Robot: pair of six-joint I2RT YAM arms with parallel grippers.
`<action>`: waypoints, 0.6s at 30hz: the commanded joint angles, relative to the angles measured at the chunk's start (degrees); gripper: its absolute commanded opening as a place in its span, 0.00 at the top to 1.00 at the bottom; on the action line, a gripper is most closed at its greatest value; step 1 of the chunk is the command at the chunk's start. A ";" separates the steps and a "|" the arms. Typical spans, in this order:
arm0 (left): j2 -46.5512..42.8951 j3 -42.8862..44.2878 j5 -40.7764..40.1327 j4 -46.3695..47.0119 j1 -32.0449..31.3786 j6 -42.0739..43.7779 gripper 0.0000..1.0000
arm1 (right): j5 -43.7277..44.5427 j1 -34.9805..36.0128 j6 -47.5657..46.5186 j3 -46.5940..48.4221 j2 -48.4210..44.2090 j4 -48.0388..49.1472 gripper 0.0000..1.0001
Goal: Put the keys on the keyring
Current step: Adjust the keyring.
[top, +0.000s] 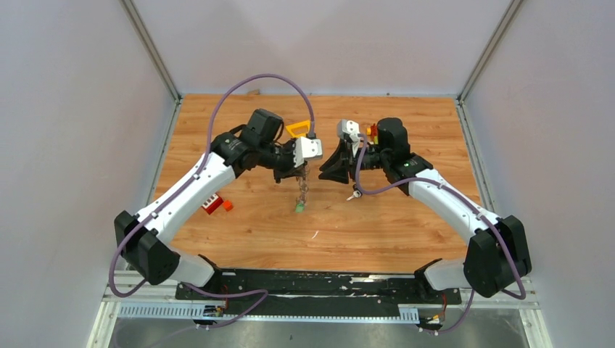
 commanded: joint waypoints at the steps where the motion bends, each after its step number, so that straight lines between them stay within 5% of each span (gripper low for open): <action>1: 2.33 7.88 -10.78 -12.10 -3.75 2.30 1.00 | -0.30 0.09 -2.01 1.25 -2.06 0.02 0.72; 8: 7.57 17.30 -19.35 -20.81 -7.16 -0.42 1.00 | -2.91 0.09 -1.42 0.24 -1.99 1.15 0.78; 18: 7.58 16.48 -10.92 -19.38 -7.25 -1.42 1.00 | -8.23 1.64 -0.26 -1.03 -1.16 4.90 0.79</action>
